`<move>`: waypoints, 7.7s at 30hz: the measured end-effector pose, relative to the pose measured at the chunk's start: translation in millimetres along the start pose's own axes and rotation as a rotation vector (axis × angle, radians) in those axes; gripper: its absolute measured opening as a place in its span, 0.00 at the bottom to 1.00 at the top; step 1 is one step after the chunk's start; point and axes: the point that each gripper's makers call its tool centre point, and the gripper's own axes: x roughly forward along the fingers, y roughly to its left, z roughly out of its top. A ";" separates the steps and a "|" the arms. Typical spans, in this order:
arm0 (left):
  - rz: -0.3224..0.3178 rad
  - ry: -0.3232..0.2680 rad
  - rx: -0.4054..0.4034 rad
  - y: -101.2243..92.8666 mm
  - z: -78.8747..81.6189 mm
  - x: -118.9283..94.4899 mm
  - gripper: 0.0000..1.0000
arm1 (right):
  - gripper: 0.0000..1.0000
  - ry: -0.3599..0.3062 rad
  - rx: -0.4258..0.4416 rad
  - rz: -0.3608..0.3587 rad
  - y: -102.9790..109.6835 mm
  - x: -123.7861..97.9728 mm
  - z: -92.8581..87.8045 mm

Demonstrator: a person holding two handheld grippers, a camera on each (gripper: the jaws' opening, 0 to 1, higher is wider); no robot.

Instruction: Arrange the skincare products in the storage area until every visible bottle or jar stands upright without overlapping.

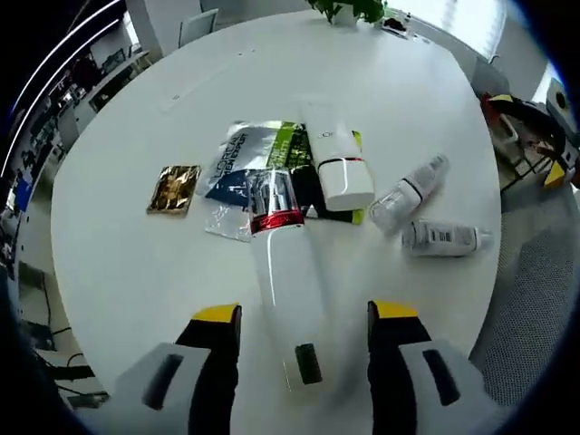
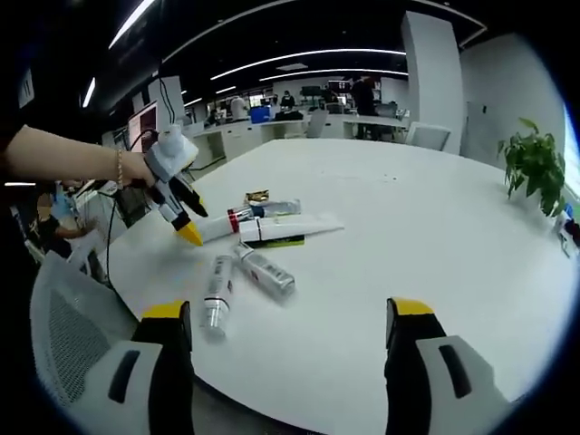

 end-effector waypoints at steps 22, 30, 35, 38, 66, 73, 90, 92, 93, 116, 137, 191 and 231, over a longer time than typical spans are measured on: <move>-0.006 0.119 0.039 6.1 5.1 22.0 0.42 | 0.86 0.009 0.015 -0.028 -4.7 -0.1 -1.5; -0.005 0.100 0.023 10.3 7.7 21.7 0.36 | 0.86 0.019 0.007 -0.029 -5.8 2.2 -4.1; 0.003 0.100 -0.065 13.7 4.5 20.7 0.32 | 0.85 0.026 -0.001 -0.031 -6.3 2.9 -5.0; 0.004 0.086 -0.071 12.1 5.2 20.1 0.32 | 0.85 0.023 -0.007 -0.033 -6.5 2.8 -4.6; -0.127 -0.258 -0.285 -39.9 21.4 -49.6 0.32 | 0.85 0.048 -0.077 0.053 12.3 7.1 -7.1; -0.113 -0.331 -0.273 -58.3 25.5 -75.1 0.32 | 0.83 0.046 -0.115 0.082 21.1 6.7 -6.5; -0.248 -0.494 -0.296 -124.2 18.7 -126.6 0.32 | 0.64 -0.102 0.157 0.471 87.7 -6.8 37.4; -0.270 -0.523 -0.288 -132.6 21.2 -136.0 0.32 | 0.64 -0.120 0.158 0.547 107.3 -8.1 46.9; -0.283 -0.536 -0.289 -136.0 22.6 -139.9 0.32 | 0.64 -0.132 0.182 0.586 116.2 -7.9 53.0; -0.497 -0.734 -0.322 -189.3 48.8 -192.9 0.31 | 0.55 -0.352 0.462 0.859 156.0 -32.9 126.6; -0.692 -0.770 -0.222 -234.5 74.1 -200.9 0.31 | 0.31 -0.386 0.312 0.967 158.2 -58.0 131.5; -0.097 -0.772 0.158 -149.1 182.2 -22.8 0.33 | 0.30 -0.159 -0.321 0.391 7.8 80.5 94.2; -0.121 -0.816 0.056 -128.3 202.8 24.0 0.33 | 0.32 -0.127 -0.404 0.328 -22.6 119.1 82.8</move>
